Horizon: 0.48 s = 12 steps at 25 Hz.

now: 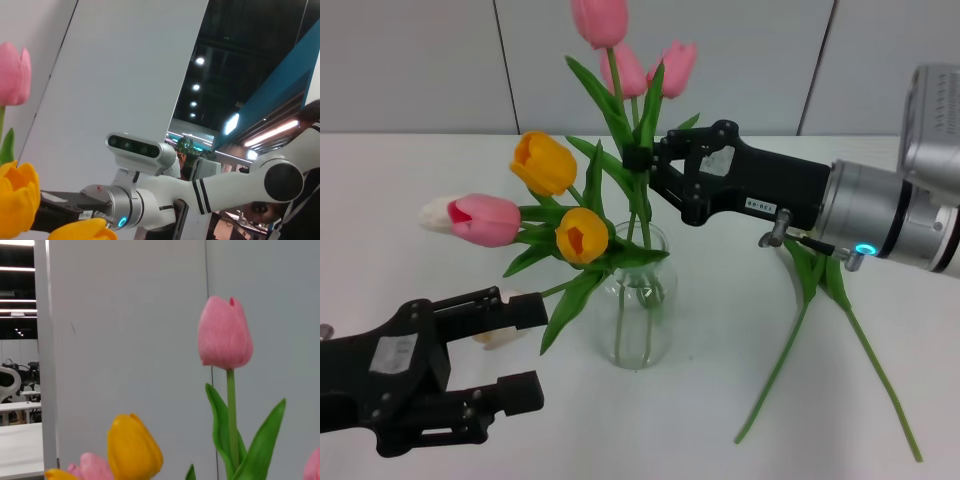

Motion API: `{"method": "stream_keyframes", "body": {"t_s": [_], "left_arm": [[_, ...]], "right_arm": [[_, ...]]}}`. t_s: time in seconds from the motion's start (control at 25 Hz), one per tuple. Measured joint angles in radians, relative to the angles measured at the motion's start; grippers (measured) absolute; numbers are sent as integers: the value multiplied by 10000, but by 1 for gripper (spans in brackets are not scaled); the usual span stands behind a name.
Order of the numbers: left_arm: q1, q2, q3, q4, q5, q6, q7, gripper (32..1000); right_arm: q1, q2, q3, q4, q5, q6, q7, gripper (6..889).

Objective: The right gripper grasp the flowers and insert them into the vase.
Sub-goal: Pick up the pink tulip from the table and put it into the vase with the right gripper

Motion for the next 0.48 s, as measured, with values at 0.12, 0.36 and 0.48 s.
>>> {"method": "stream_keyframes", "body": {"t_s": [0.12,0.36,0.48], "left_arm": [[7,1,-8,0,0,0,8,814],[16,0,-10,0,0,0,11,814],[26,0,-10,0,0,0,16,814]], "right_arm": [[-83,-6,-5,11,-1,42,-93,50],[-184,-10,-197,157,-1,277,-226,50],[-188,-10,-367,227,-1,500,-248,50]]}}
